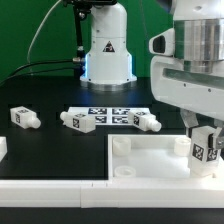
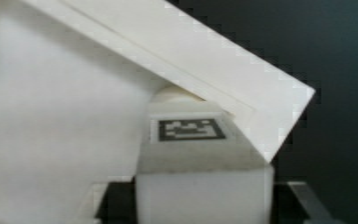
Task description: Assemble square table
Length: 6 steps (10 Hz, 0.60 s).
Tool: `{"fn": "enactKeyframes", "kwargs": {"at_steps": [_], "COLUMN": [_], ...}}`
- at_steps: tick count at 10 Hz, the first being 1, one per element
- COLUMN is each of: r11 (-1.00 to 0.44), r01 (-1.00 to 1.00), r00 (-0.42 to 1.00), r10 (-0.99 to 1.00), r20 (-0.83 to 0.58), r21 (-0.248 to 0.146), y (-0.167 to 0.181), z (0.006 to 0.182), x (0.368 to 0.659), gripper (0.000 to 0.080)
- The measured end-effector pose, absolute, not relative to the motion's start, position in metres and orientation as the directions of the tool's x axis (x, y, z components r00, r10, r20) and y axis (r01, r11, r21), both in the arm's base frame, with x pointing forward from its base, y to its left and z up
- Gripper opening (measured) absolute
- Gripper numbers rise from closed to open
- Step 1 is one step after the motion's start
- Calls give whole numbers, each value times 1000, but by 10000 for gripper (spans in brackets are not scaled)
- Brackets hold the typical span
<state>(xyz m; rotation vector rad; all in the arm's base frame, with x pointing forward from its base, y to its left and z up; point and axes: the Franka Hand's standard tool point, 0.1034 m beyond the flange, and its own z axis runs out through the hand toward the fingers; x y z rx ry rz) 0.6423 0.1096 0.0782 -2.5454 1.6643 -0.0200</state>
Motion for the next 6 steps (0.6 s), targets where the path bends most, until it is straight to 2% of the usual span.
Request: {"fn": "enactKeyframes", "kwargs": {"at_steps": [2, 3, 4, 5, 6], "r11": [-362, -432, -572, -720, -822], "r01": [-928, -897, -811, -683, -556], "r00": [367, 437, 577, 724, 826], "r10": [-929, -899, -817, -690, -563], "r20": [-50, -38, -6, 13, 28], "r21": [-90, -98, -121, -123, -123], "y": [110, 110, 115, 121, 127], "z": [78, 78, 78, 81, 83], "x": [642, 643, 643, 642, 641], "gripper": [291, 383, 383, 555, 629]}}
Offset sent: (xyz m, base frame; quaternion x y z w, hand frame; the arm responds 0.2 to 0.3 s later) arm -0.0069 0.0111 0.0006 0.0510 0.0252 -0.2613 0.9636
